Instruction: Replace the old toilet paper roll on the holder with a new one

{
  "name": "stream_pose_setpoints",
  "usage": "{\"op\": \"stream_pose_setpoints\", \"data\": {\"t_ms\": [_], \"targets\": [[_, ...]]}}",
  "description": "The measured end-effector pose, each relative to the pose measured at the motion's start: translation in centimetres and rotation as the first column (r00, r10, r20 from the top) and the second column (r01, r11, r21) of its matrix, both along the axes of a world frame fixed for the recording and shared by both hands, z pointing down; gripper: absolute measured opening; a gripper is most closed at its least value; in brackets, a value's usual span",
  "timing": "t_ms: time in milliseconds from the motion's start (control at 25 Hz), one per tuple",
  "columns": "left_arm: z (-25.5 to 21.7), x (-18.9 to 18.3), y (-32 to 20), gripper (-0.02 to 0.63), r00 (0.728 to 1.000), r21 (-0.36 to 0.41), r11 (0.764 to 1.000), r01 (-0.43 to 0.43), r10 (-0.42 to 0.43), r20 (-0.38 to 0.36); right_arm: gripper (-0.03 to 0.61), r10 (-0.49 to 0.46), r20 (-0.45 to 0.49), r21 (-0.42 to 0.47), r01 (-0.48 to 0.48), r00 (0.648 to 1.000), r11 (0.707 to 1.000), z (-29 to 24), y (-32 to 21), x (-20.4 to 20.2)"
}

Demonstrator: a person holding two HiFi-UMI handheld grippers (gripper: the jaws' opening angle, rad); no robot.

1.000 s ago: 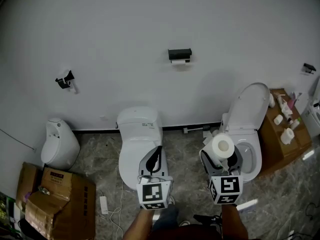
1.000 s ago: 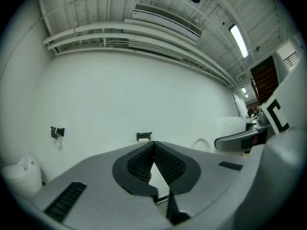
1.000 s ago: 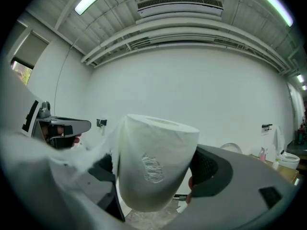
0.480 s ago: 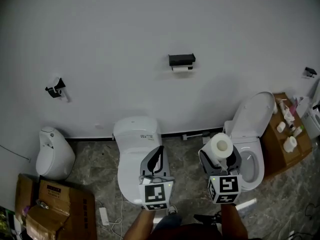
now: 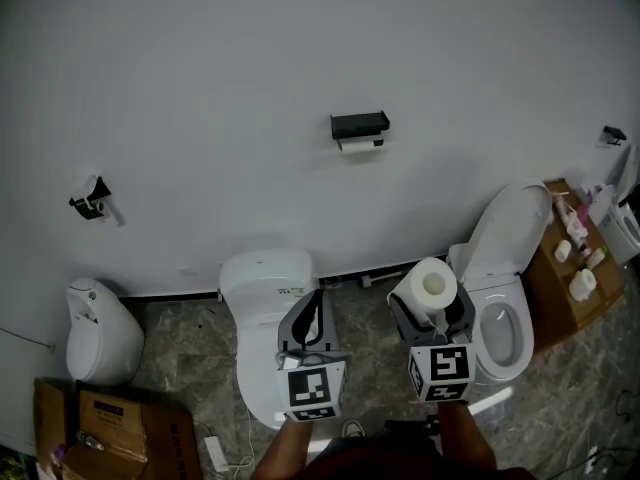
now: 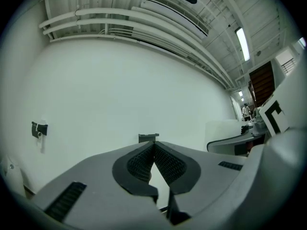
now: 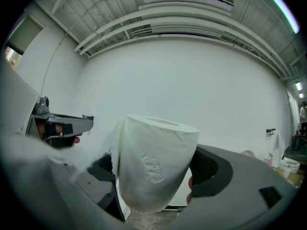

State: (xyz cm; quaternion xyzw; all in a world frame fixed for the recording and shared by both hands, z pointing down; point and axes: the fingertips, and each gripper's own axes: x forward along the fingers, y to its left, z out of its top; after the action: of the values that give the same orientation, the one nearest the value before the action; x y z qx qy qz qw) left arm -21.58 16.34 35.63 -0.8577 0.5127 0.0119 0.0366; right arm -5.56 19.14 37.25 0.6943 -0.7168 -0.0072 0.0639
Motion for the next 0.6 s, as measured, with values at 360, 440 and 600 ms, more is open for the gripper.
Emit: {"op": "stream_pose_setpoints", "data": {"t_ms": [360, 440, 600], "targets": [[0.7, 2.7, -4.7, 0.005, 0.999, -0.004, 0.999, -0.032, 0.032, 0.010, 0.436, 0.010, -0.016, -0.014, -0.011, 1.000, 1.000, 0.9, -4.7, 1.7], [0.9, 3.4, -6.2, 0.005, 1.000, -0.007, 1.000, -0.027, 0.028, 0.013, 0.436, 0.004, -0.013, -0.016, -0.004, 1.000, 1.000, 1.1, -6.3, 2.3], [1.3, 5.8, -9.8, 0.005, 1.000, -0.016, 1.000, -0.012, 0.012, 0.019, 0.436, -0.012, -0.013, -0.018, 0.012, 1.000, 1.000, 1.2, -10.0, 4.6]]}}
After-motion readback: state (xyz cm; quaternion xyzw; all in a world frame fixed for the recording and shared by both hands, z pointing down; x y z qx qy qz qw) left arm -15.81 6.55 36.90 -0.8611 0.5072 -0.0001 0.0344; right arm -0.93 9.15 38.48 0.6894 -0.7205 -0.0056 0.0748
